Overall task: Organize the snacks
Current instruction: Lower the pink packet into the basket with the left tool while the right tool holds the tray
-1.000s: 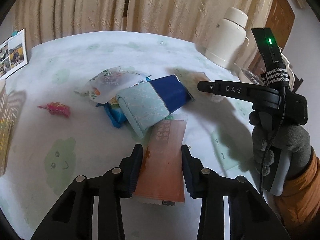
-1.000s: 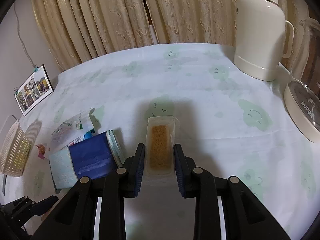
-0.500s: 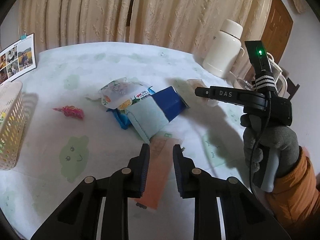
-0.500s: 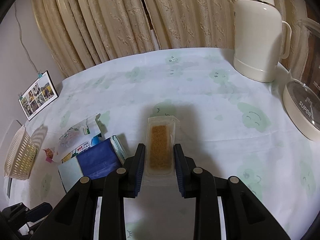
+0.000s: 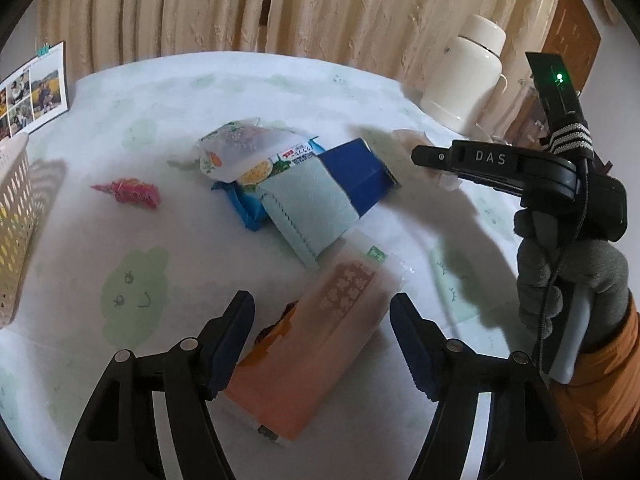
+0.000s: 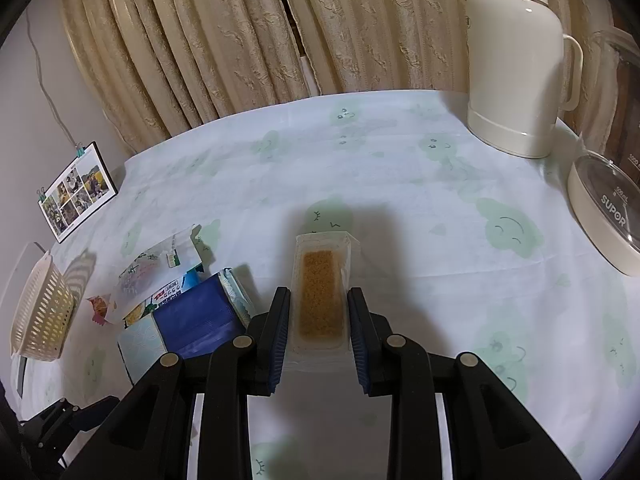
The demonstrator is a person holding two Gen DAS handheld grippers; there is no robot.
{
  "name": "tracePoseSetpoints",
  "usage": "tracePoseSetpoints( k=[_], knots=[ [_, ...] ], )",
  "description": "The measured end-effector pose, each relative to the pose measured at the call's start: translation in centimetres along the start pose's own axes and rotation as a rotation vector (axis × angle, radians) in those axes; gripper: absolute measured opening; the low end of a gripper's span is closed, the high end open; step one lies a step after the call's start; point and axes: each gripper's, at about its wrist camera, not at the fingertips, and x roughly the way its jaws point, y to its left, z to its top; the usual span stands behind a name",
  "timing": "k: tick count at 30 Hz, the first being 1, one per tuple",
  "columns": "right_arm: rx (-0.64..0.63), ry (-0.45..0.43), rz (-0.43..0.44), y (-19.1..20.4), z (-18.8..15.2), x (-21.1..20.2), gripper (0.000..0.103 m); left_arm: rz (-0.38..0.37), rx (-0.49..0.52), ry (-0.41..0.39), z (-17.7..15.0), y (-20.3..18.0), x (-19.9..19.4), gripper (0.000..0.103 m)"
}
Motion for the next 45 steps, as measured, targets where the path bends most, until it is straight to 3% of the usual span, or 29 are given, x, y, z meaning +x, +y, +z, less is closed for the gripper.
tracePoseSetpoints(
  k=[2, 8, 18, 28, 45],
  knots=[
    [0.001, 0.001, 0.0, 0.0, 0.0, 0.0, 0.026, -0.008, 0.013, 0.001, -0.1, -0.2, 0.0, 0.051],
    [0.007, -0.005, -0.001, 0.0, -0.1, -0.1, 0.026, -0.002, 0.018, -0.019, -0.3, -0.5, -0.6, 0.037],
    [0.021, -0.014, 0.008, -0.2, 0.0, -0.3, 0.026, 0.006, -0.021, -0.112, 0.3, 0.4, -4.2, 0.036],
    [0.031, -0.02, 0.03, -0.4, 0.1, -0.5, 0.026, 0.078, -0.097, -0.22, 1.3, 3.7, -8.3, 0.036],
    [0.031, -0.015, 0.028, -0.2, -0.3, -0.3, 0.026, 0.32, -0.297, -0.396, 2.0, 13.8, -14.6, 0.036]
  ],
)
